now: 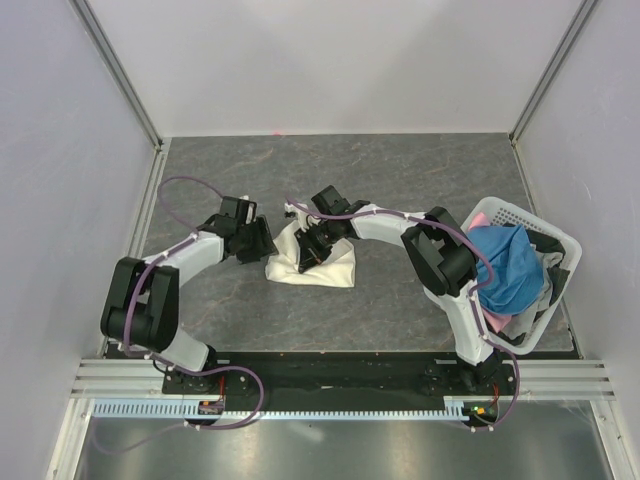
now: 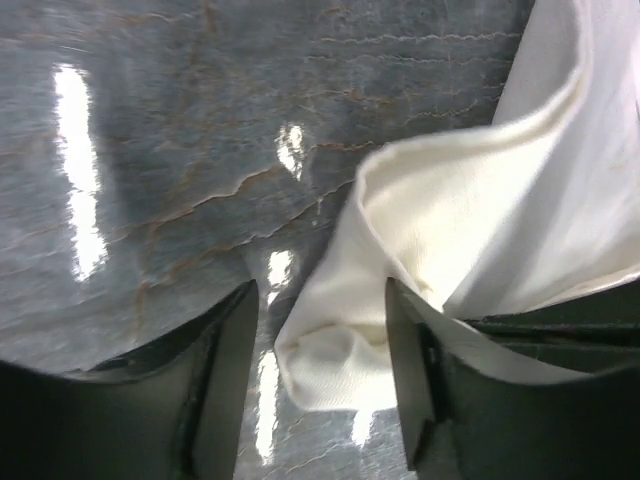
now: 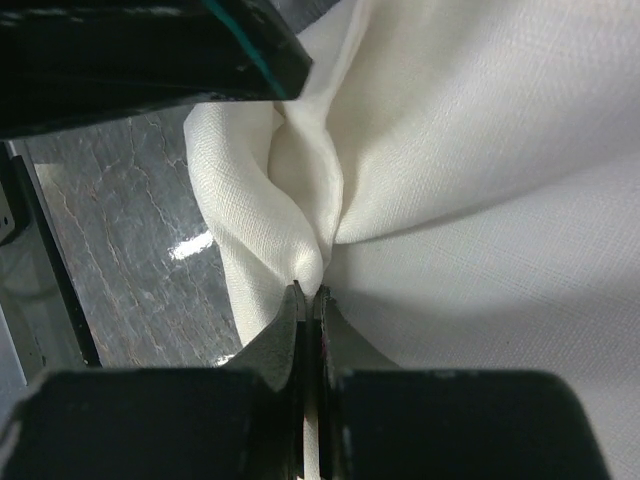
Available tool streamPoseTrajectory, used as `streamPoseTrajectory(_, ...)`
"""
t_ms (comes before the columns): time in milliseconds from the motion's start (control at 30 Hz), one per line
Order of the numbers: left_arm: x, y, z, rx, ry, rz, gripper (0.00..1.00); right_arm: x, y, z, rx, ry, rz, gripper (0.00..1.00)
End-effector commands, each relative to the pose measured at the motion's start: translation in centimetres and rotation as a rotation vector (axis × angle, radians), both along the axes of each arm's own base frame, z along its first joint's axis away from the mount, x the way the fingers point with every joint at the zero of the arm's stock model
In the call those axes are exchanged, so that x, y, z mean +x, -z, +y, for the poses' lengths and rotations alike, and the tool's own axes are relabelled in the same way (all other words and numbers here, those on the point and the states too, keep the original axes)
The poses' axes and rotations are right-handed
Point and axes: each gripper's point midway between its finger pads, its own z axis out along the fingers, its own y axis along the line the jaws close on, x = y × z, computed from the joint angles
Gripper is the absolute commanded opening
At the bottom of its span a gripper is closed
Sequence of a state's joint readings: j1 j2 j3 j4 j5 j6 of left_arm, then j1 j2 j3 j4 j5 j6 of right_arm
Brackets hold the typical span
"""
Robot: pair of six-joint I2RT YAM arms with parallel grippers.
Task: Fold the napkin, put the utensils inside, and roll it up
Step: Roll the napkin with the utensil
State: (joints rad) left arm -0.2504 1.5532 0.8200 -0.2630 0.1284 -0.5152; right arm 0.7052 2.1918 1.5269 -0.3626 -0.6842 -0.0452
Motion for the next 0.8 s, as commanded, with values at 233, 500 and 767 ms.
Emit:
streamPoseTrajectory(233,-1.4,-1.2,-0.3,-0.06,-0.006,-0.081,0.78,0.9,2.8,-1.3,-0.116,0.054,-0.009,0.0)
streamPoseTrajectory(500,-2.1,0.2,-1.4,-0.16,0.01,-0.05,0.77,0.9,3.2,-1.6,-0.131,0.075,0.032,0.0)
streamPoseTrajectory(767,-3.5,1.5,-1.8,-0.198,0.013,-0.012,0.7,1.8,3.6,-1.9,-0.148,0.141,0.071,0.0)
